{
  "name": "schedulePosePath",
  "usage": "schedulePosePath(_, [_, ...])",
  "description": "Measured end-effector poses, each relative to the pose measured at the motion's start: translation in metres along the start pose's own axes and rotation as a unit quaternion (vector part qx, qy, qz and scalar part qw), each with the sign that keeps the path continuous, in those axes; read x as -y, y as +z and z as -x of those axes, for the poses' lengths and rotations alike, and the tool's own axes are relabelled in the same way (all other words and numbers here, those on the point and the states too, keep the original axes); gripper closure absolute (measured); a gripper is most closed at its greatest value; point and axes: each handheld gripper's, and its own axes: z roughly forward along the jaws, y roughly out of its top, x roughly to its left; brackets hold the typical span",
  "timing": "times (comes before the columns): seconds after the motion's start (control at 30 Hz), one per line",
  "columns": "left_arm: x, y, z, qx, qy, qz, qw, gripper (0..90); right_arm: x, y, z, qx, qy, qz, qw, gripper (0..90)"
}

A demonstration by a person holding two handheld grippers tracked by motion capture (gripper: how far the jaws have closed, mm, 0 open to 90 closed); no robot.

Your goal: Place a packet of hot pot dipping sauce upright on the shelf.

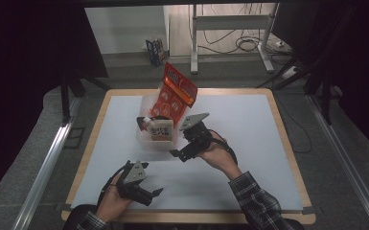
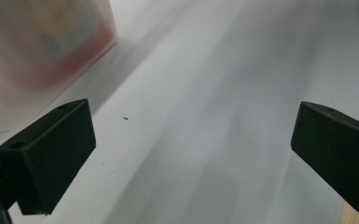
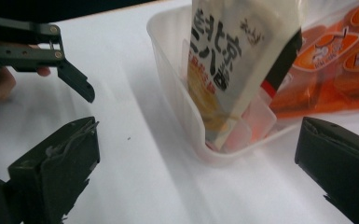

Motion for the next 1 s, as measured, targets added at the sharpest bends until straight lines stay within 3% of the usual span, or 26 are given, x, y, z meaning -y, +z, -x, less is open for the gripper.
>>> schedulePosePath(0.57, [-0.001,0.000,0.003,0.001,0.010,-0.001,0.9999,0.0,0.021,-0.021,0.005,-0.005,0.046,0.013,0.9988,0.0])
schedulePosePath(1.0, [0.000,-0.001,0.003,0.000,0.009,0.003,1.0000,0.0,0.024,-0.037,0.000,0.004,0.032,0.035,0.9989,0.0])
